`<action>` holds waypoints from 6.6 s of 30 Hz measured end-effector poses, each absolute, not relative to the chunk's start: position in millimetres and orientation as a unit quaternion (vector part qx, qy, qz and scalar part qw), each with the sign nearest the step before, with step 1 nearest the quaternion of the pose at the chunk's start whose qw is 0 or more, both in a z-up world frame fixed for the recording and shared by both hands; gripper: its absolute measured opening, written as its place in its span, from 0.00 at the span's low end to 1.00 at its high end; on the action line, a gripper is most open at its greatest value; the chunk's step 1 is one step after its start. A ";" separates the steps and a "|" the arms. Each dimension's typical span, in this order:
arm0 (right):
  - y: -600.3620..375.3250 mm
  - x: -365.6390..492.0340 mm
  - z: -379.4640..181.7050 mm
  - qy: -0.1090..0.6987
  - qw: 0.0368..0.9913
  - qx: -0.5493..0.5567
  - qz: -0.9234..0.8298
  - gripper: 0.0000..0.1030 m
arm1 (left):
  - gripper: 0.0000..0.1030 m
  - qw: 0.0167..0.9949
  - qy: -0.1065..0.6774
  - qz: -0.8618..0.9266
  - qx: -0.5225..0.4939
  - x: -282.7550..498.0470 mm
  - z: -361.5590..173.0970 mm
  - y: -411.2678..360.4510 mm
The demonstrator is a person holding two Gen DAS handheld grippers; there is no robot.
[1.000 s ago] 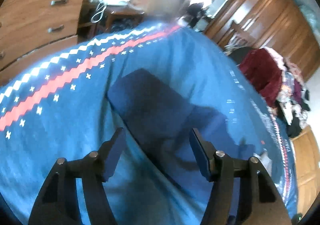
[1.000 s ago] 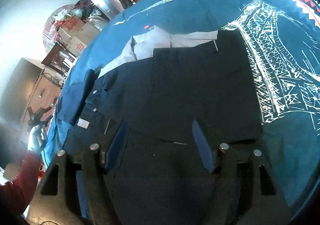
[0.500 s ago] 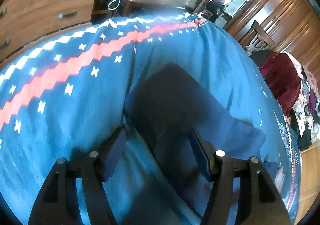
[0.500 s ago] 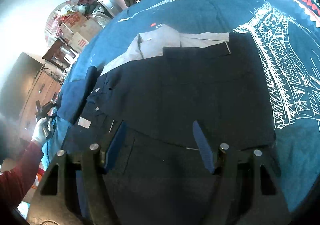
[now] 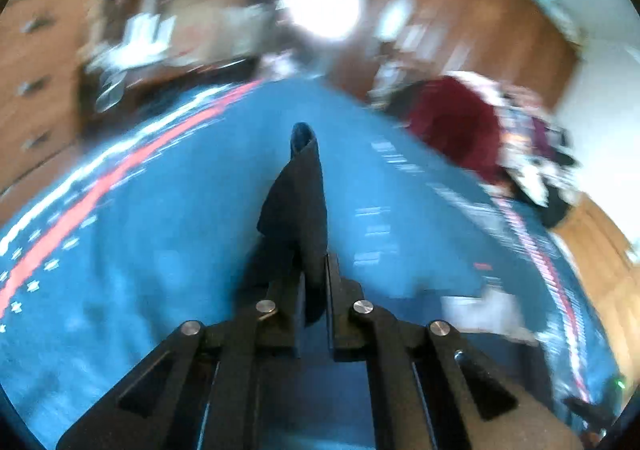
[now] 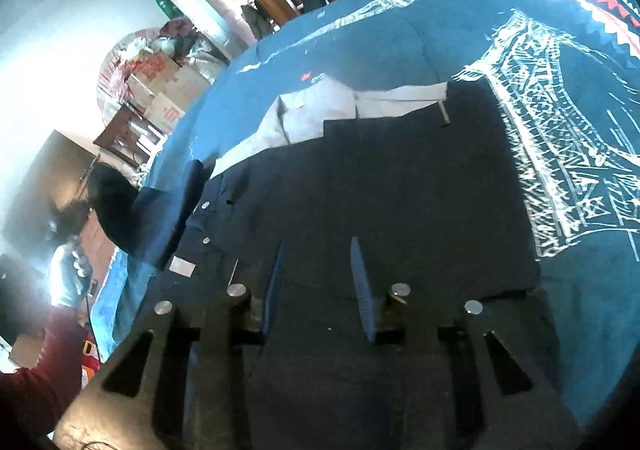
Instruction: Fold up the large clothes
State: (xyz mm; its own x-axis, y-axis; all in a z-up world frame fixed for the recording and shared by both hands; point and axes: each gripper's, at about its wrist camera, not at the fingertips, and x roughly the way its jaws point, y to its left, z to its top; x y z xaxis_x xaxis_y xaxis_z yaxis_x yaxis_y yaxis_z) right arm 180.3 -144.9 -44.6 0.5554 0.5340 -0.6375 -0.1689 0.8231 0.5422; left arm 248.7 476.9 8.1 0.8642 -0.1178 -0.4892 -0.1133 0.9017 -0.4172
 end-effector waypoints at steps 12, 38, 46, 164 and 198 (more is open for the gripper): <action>-240.7 145.4 -49.4 0.412 0.846 0.287 0.179 0.36 | 0.16 0.848 0.299 -0.353 -0.260 292.6 16.5 103.0; -191.7 274.1 -121.3 0.512 0.799 0.250 0.192 0.44 | 0.36 0.876 0.364 -0.040 -0.313 184.8 -148.9 327.1; -209.4 247.3 -98.6 0.451 0.822 0.288 0.195 0.02 | 0.37 0.874 0.364 -0.042 -0.319 186.1 -156.6 324.0; -57.6 170.6 -131.6 0.435 0.845 -0.089 0.296 1.00 | 0.90 0.893 0.393 -0.047 -0.215 204.2 -151.8 283.1; -58.6 170.9 -132.0 0.435 0.846 -0.089 0.297 1.00 | 0.98 0.892 0.356 -0.102 -0.260 189.5 -151.3 293.2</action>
State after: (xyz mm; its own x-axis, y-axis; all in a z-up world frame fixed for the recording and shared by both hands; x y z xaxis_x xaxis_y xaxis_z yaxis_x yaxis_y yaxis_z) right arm 170.9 -58.6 -132.0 0.4459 0.4243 -0.7881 -0.5797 0.8078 0.1070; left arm 189.5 293.2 -151.3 0.7253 -0.3669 -0.5825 -0.0037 0.8441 -0.5363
